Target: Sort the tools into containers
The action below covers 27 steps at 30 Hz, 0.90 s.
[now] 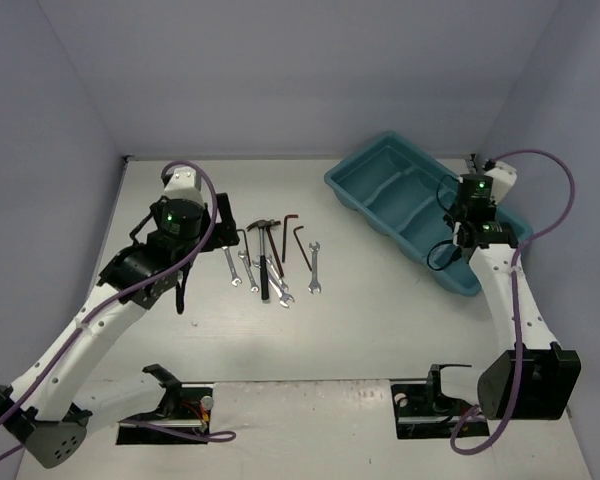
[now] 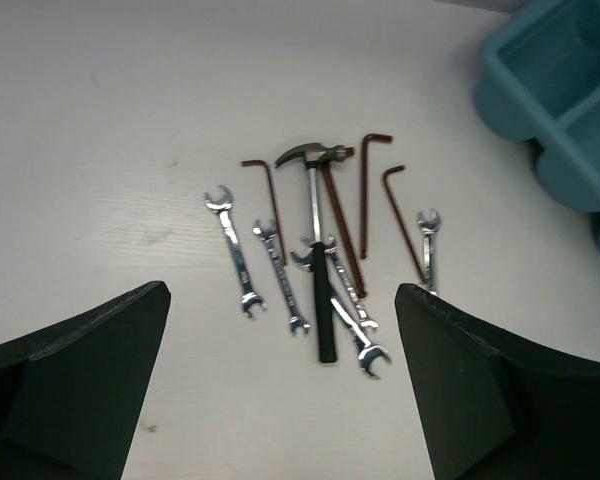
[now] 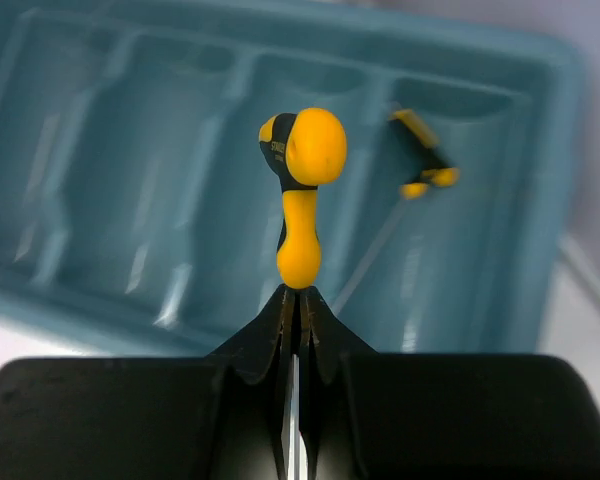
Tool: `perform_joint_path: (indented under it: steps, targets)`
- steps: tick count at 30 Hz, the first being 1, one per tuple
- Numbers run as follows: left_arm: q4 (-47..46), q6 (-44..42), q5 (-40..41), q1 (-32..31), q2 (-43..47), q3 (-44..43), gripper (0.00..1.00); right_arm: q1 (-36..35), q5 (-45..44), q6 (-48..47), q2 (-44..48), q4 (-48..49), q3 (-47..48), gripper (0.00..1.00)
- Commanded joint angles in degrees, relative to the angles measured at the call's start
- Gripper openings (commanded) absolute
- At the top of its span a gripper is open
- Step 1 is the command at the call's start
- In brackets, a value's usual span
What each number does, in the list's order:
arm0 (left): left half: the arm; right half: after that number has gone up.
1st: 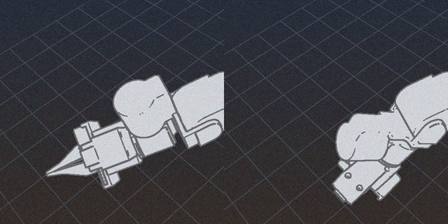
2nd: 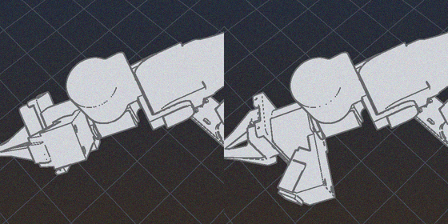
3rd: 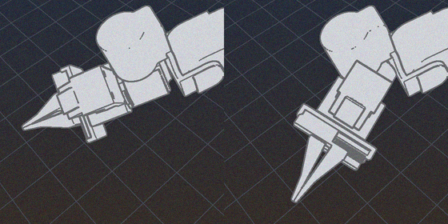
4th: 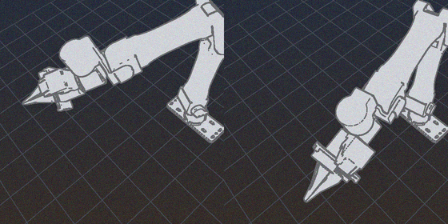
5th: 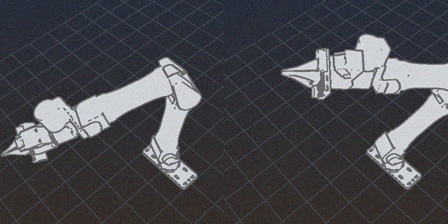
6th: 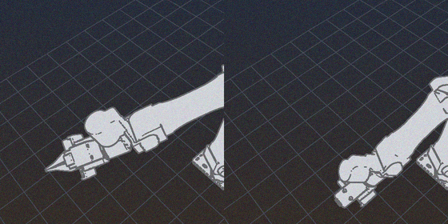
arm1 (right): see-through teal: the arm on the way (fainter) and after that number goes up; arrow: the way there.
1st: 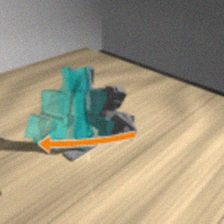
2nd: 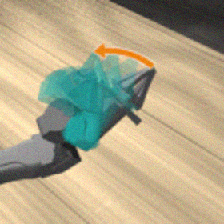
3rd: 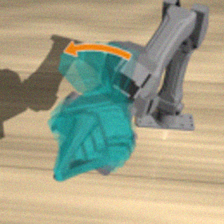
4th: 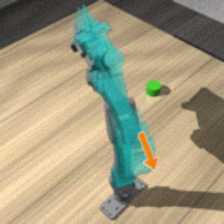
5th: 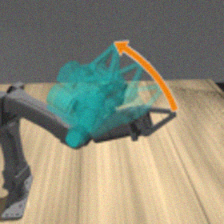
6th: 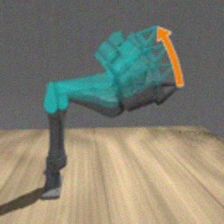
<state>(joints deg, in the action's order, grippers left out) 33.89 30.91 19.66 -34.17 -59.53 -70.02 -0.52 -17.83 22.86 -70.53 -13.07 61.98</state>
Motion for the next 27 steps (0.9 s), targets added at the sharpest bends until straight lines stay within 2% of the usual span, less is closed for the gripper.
perform_joint_path:
  steps: [1, 10, 17, 22, 27]
  targets:
    - [0.7, -7.2, 7.1, 0.0, 4.2, 3.1, 0.96, 7.3, -1.9, -3.5, -3.7, 1.2, 2.6, 0.0]
    - [-1.8, -10.2, 8.1, 0.1, 7.3, 12.1, 0.96, 13.9, -6.3, -5.8, -14.8, 1.2, 8.4, 0.0]
    - [-4.7, -10.7, 7.0, 0.2, 7.9, 16.4, 0.96, 15.1, -7.2, -7.5, -24.2, 1.2, 11.6, 0.0]
    - [-4.7, -10.8, 7.0, 0.2, 8.0, 17.5, 0.96, 15.2, -5.5, -6.7, -29.1, 1.1, 13.7, 0.14]
    - [-4.8, -11.1, 7.1, 0.2, 7.4, 17.4, 0.96, 15.1, -3.2, -5.3, -29.9, 1.2, 13.5, 0.32]
